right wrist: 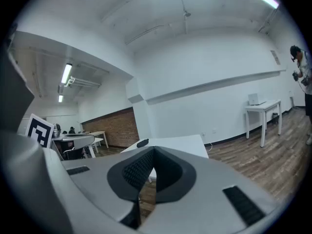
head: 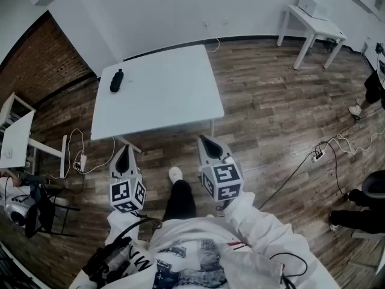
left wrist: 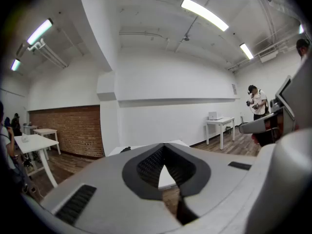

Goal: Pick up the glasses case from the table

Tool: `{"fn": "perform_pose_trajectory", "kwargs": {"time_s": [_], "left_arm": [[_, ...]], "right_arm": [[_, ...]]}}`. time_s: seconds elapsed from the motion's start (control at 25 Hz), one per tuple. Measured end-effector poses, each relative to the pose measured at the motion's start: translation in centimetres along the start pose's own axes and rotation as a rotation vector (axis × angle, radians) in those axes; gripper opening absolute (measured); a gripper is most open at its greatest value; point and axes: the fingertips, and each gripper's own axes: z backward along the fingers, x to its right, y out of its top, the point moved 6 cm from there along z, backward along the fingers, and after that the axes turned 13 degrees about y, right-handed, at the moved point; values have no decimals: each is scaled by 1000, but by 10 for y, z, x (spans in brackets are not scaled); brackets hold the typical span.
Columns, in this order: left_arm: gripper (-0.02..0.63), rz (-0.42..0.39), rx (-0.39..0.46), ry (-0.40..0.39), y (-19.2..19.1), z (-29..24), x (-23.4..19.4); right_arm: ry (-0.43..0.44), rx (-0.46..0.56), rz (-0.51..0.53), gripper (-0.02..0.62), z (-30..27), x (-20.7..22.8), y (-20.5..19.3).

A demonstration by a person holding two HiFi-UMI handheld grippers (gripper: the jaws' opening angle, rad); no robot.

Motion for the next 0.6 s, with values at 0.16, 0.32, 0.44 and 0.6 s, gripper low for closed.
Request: {"fn": "perform_pose_trajectory", "kwargs": {"time_s": [0.16, 0.32, 0.44, 0.6], "left_arm": [[21, 8, 12, -3, -3, -74, -16], [21, 22, 15, -35, 3, -165, -29], [21, 17, 12, -74, 21, -234, -44], [21, -19, 33, -94, 45, -310, -77]], "right_arm": [[-11, -28, 8, 6, -66, 24, 2], [-24, -54, 10, 6, -146, 56, 20], [-36, -49, 17, 6, -214, 72, 52], [-16, -31, 28, 6, -293, 70, 87]]}}
